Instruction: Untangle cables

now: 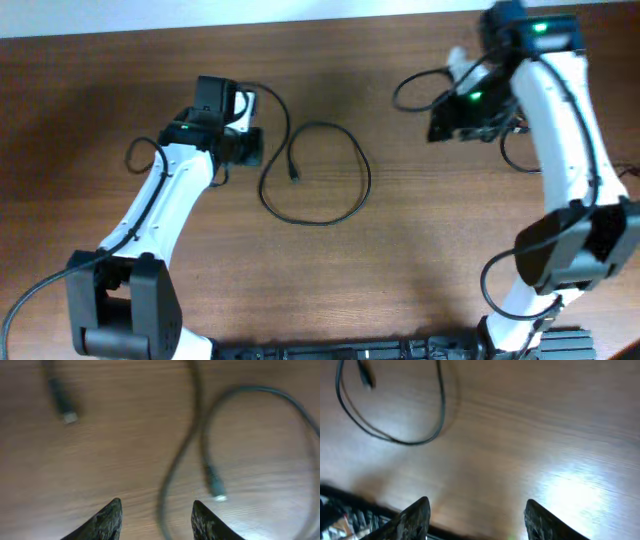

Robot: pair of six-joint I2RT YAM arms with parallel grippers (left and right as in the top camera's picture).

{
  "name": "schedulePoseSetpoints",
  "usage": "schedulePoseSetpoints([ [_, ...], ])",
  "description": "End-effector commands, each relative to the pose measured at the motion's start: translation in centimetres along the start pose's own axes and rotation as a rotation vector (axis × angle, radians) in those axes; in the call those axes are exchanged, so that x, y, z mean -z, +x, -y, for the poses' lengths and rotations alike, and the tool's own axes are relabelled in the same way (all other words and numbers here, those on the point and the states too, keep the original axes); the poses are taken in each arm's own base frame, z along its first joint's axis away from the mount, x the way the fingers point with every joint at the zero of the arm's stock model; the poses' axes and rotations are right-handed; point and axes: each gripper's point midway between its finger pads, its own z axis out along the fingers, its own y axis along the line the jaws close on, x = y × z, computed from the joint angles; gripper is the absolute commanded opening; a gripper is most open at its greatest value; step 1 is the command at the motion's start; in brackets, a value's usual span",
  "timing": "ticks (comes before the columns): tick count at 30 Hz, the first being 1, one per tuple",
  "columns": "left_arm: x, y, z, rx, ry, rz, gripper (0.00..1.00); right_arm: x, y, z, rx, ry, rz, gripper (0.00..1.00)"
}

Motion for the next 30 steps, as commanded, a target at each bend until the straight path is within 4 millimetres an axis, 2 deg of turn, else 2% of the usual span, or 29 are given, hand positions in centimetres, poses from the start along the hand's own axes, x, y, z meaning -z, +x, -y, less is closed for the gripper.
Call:
schedulePoseSetpoints([
  [1, 1.1, 0.2, -6.1, 0.232, -0.144, 0.006, 0.46, -4.9, 0.7, -3.8, 0.141, -0.01, -0.051, 0.6],
  [2, 1.3, 0.6, -7.5, 0.265, -0.159, -0.006, 0.5, -6.6, 0.9, -4.7, 0.158, -0.01, -0.059, 0.6],
  [3, 1.6, 1.5, -9.3, 0.309, -0.18, -0.032, 0.54, -9.7, 1.3, -5.8, 0.156, -0.009, -0.066, 0.6],
  [5, 1.8, 2.4, -10.7, 0.348, -0.198, -0.056, 0.56, -14.1, 2.1, -6.8, 0.166, -0.01, -0.055, 0.6],
  [8, 1.9, 2.5, -11.0, 0.355, -0.201, -0.06, 0.57, -18.9, 1.7, -7.4, 0.047, -0.031, 0.045, 0.59],
  [10, 1.9, 2.6, -11.0, 0.356, -0.201, -0.065, 0.57, -20.2, 1.3, -6.6, -0.039, -0.012, 0.098, 0.55],
  [11, 1.9, 2.7, -11.0, 0.356, -0.201, -0.068, 0.57, -20.3, 1.0, -6.8, -0.031, -0.017, 0.111, 0.44],
  [13, 1.9, 2.8, -11.0, 0.357, -0.201, -0.072, 0.57, -20.3, 1.0, -7.2, -0.029, -0.037, 0.108, 0.06],
  [15, 2.0, 2.9, -11.0, 0.356, -0.201, -0.076, 0.57, -20.1, 1.0, -7.5, -0.029, -0.058, 0.105, 0.04],
  [16, 1.9, 3.0, -10.9, 0.357, -0.201, -0.082, 0.57, -19.0, 0.4, -7.2, -0.035, -0.058, 0.122, 0.04],
  [17, 1.9, 3.1, -10.8, 0.358, -0.193, -0.085, 0.57, -16.5, -0.9, -6.7, -0.036, -0.059, 0.159, 0.04],
  [19, 1.9, 3.1, -10.5, 0.359, -0.174, -0.088, 0.56, -5.8, -5.1, -4.2, -0.044, -0.05, 0.327, 0.04],
  [20, 1.9, 3.1, -10.4, 0.359, -0.168, -0.088, 0.57, 3.8, -6.9, -1.6, -0.057, -0.022, 0.489, 0.04],
  [21, 1.9, 3.1, -10.4, 0.359, -0.168, -0.088, 0.56, 9.7, -7.1, 0.3, -0.069, 0.011, 0.596, 0.04],
  [22, 1.9, 3.1, -10.4, 0.359, -0.168, -0.088, 0.56, 15.5, -6.5, 3.3, -0.141, 0.082, 0.7, 0.04],
  [23, 1.9, 3.1, -10.4, 0.359, -0.168, -0.088, 0.56, 19.4, -5.3, 6.0, -0.213, 0.157, 0.767, 0.04],
  [24, 1.9, 3.1, -10.4, 0.359, -0.168, -0.088, 0.56, 23.0, -2.9, 10.0, -0.325, 0.272, 0.819, 0.04],
  [25, 1.9, 3.1, -10.4, 0.359, -0.168, -0.088, 0.57, 24.8, -0.7, 13.3, -0.426, 0.366, 0.829, 0.04],
  [26, 1.9, 3.1, -10.4, 0.36, -0.168, -0.088, 0.56, 25.3, 1.0, 15.8, -0.507, 0.414, 0.822, 0.04],
  [27, 1.9, 3.1, -10.4, 0.359, -0.168, -0.088, 0.56, 25.6, 5.2, 20.5, -0.75, 0.483, 0.787, 0.04],
  [30, 1.8, 3.1, -10.3, 0.358, -0.167, -0.088, 0.56, 26.3, 9.6, 24.7, -0.963, 0.527, 0.785, 0.04],
])
